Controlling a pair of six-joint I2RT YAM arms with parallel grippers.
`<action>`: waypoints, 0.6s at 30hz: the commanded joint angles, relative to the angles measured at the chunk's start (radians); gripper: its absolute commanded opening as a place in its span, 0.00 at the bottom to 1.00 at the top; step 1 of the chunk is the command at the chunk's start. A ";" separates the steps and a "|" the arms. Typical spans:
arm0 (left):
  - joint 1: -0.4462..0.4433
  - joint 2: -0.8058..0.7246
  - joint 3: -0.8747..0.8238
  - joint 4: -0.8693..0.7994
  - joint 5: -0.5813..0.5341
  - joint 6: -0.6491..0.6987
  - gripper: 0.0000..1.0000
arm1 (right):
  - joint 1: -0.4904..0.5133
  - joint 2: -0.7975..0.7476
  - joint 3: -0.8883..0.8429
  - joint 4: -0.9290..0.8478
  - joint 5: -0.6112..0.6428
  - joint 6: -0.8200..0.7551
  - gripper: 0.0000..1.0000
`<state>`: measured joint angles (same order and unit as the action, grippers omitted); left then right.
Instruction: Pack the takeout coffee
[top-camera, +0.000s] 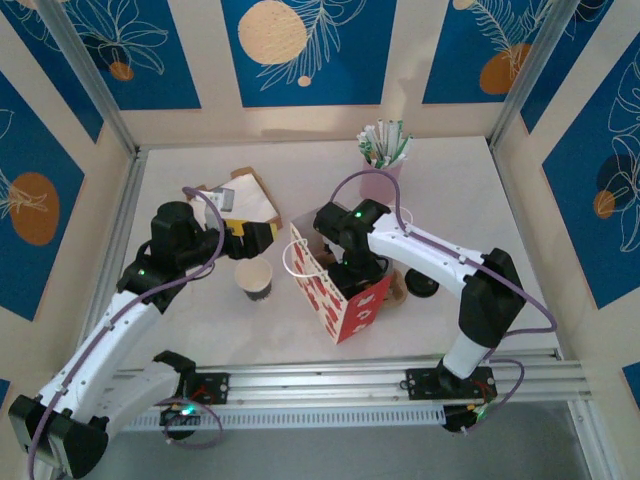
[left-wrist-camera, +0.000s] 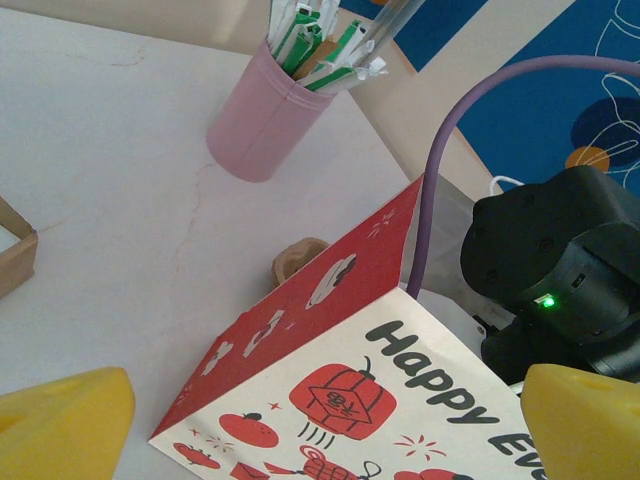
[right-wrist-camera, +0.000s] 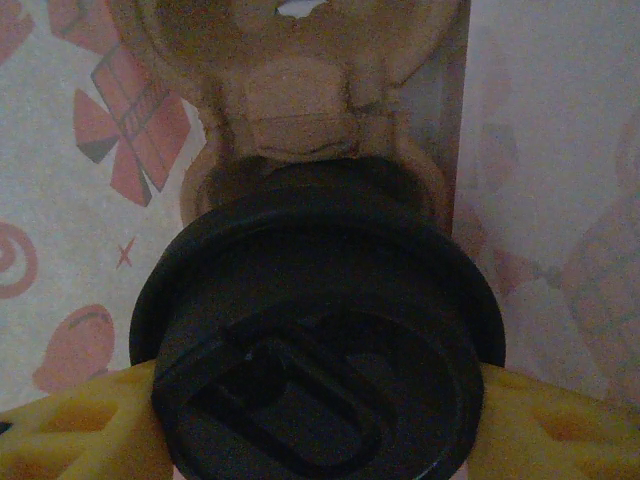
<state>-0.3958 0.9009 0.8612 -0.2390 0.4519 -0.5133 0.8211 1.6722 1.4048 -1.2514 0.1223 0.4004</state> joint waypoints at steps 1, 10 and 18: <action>-0.011 0.003 0.022 0.031 0.000 0.027 0.99 | 0.001 0.095 -0.082 0.089 -0.048 -0.009 0.58; -0.011 0.006 0.024 0.030 0.001 0.027 0.99 | -0.004 0.105 -0.096 0.108 -0.054 -0.012 0.58; -0.012 0.003 0.021 0.028 0.000 0.027 0.99 | -0.005 0.103 -0.100 0.112 -0.058 -0.010 0.58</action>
<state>-0.3962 0.9062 0.8612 -0.2390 0.4522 -0.5133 0.8112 1.6726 1.3937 -1.2442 0.1104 0.3962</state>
